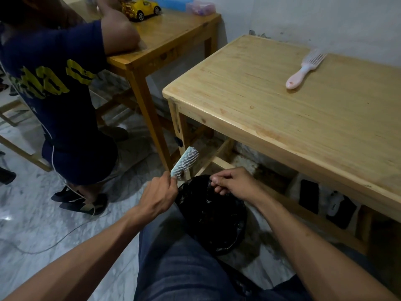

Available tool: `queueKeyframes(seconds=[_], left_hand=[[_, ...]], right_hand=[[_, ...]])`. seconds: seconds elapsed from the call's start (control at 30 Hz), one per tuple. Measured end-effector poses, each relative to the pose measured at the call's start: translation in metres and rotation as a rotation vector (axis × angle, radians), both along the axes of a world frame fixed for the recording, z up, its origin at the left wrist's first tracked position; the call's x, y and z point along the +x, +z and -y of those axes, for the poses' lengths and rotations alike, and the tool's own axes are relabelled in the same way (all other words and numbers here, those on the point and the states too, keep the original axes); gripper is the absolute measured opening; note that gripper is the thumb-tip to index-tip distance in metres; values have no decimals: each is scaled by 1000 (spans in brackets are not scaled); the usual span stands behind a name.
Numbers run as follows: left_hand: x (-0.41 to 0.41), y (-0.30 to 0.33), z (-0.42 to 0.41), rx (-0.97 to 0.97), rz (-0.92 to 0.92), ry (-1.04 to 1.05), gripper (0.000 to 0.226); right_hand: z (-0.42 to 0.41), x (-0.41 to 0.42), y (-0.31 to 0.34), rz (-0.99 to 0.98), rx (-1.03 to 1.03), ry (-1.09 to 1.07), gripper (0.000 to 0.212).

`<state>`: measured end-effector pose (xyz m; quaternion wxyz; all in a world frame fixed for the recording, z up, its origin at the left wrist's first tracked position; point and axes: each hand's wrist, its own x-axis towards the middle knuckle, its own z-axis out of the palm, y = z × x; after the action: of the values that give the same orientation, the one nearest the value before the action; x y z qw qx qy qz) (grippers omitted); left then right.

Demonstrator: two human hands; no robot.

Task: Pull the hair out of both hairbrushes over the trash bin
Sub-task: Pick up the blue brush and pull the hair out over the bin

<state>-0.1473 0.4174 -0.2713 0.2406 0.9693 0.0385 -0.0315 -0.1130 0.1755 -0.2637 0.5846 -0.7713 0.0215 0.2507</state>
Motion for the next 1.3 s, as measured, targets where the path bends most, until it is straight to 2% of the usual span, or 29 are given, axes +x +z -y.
queueKeyframes(seconds=[0.1, 0.13, 0.27, 0.37, 0.5, 0.6, 0.67, 0.77, 0.83, 0.93, 1.0, 1.1, 1.17, 1.3], left_hand=[[-3, 4, 11, -25, 29, -68, 28], [-4, 5, 16, -37, 45, -97, 27], [-4, 6, 24, -81, 76, -206, 26], [-1, 3, 17, -99, 64, -200, 25], [-1, -2, 5, -101, 10, -91, 19], [-2, -5, -1, -138, -50, -16, 23], [-2, -5, 0, -250, -127, 14, 22], [-3, 2, 7, -471, -215, 62, 17], [-4, 9, 12, -554, -237, 44, 17], [-3, 16, 16, -587, -244, 27, 17], [-3, 17, 16, -614, -246, 14, 16], [-5, 21, 20, -656, -231, -39, 6], [-6, 25, 23, -616, -183, -85, 3], [-3, 24, 23, -371, -67, -141, 4]], right_hand=[[-15, -5, -6, -44, -132, 127, 61], [-21, -7, -4, -35, -140, 127, 63], [-32, -6, 5, 31, -123, 118, 30], [-29, -4, 7, 71, -50, 57, 10], [-11, -1, 7, 94, 8, -119, 8], [2, -1, 7, 50, -38, -94, 9], [3, -4, 4, -2, -192, 72, 22], [-4, -1, -8, -37, -465, 242, 65], [-14, 0, -11, -62, -362, 147, 78], [-27, 5, -7, -67, -58, -46, 56], [-32, 10, -1, -31, -18, -50, 49], [-32, 13, 5, -32, 67, 48, 55], [-31, 12, 6, -59, 123, 127, 54], [-34, 10, 2, -9, 154, 16, 22]])
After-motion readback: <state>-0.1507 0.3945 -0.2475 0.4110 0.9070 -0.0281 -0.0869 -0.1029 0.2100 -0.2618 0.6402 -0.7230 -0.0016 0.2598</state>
